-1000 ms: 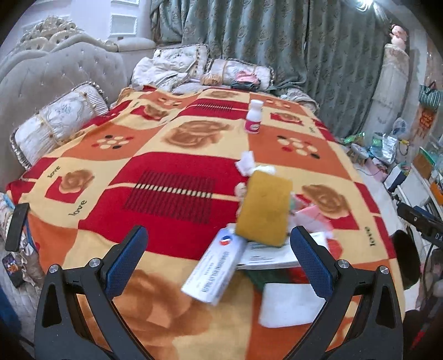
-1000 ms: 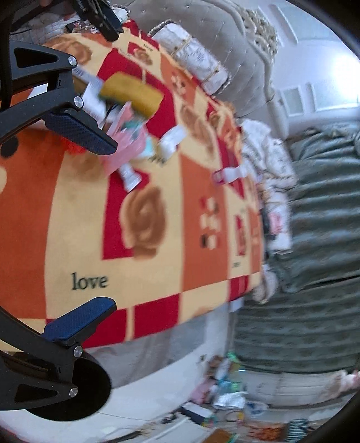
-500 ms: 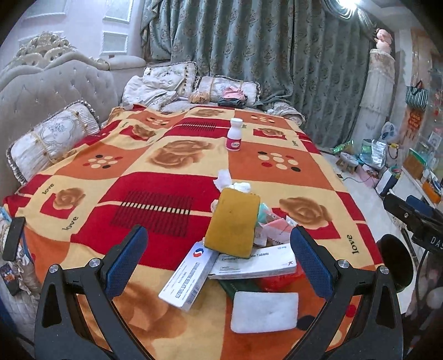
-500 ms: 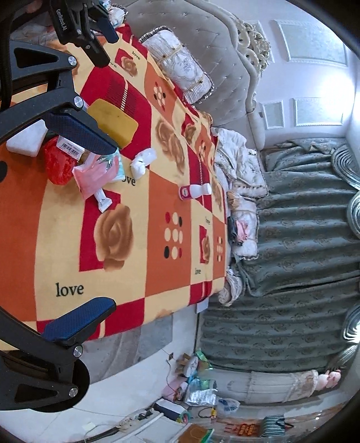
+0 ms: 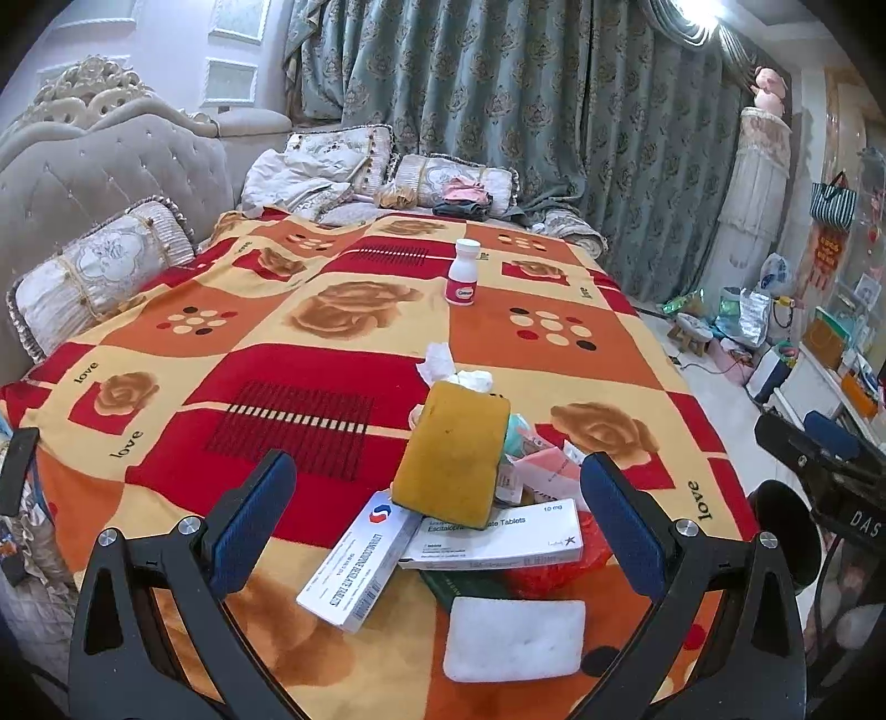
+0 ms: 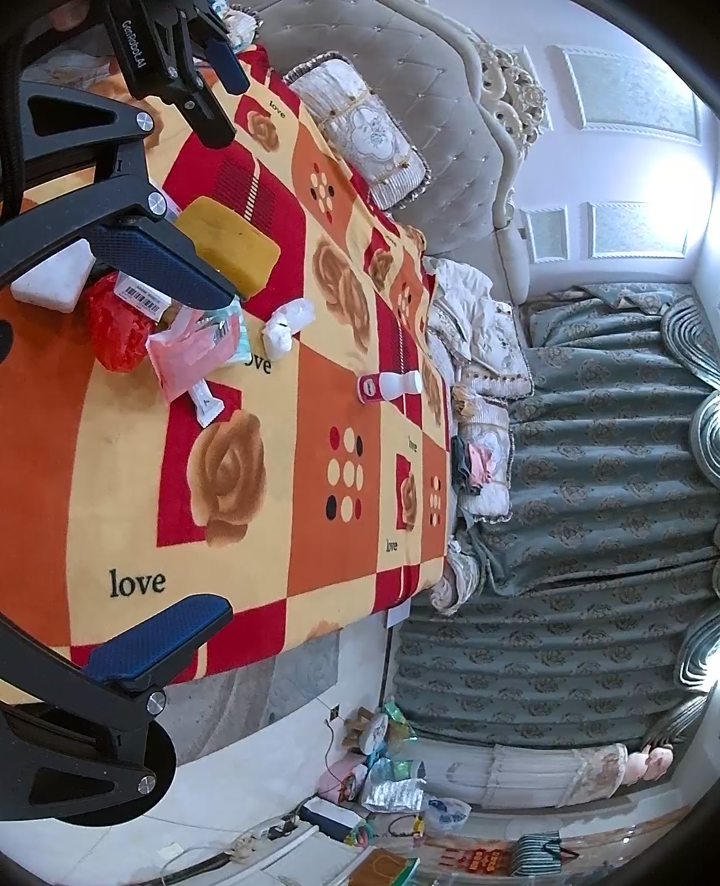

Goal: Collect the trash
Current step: 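Move both tools toward the pile of trash on the blanket, then grasp the yellow sponge with the left tool while the right grasps the pink plastic packet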

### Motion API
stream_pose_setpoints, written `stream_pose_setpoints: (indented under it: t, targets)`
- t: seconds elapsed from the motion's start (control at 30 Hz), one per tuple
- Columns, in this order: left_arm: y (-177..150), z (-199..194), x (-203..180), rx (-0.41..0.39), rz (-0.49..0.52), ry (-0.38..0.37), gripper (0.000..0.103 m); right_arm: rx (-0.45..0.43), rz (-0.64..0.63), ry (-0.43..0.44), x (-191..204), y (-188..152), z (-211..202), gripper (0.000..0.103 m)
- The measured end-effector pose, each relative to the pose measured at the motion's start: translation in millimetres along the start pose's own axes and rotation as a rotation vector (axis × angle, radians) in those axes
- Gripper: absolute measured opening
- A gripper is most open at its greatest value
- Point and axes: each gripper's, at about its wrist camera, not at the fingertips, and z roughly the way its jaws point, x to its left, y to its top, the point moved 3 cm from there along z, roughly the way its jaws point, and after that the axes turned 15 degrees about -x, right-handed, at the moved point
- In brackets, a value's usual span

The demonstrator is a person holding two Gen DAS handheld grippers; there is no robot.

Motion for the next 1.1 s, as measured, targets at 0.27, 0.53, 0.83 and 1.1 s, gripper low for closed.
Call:
stream_pose_setpoints:
  t: [0.27, 0.53, 0.83, 1.1]
  targets:
    - [-1, 3, -2, 0.001, -0.004, 0.0, 0.102, 0.015, 0.004, 0.015, 3, -7, 6, 0.103]
    - [-2, 12, -2, 0.008, -0.012, 0.008, 0.102, 0.038, -0.003, 0.022, 8, -12, 14, 0.103]
    - [-6, 19, 4, 0.019, 0.003, 0.014, 0.102, 0.063, -0.007, 0.03, 12, -18, 22, 0.103]
    - [-12, 28, 11, 0.04, 0.005, 0.031, 0.102, 0.087, -0.01, 0.045, 15, -23, 29, 0.103]
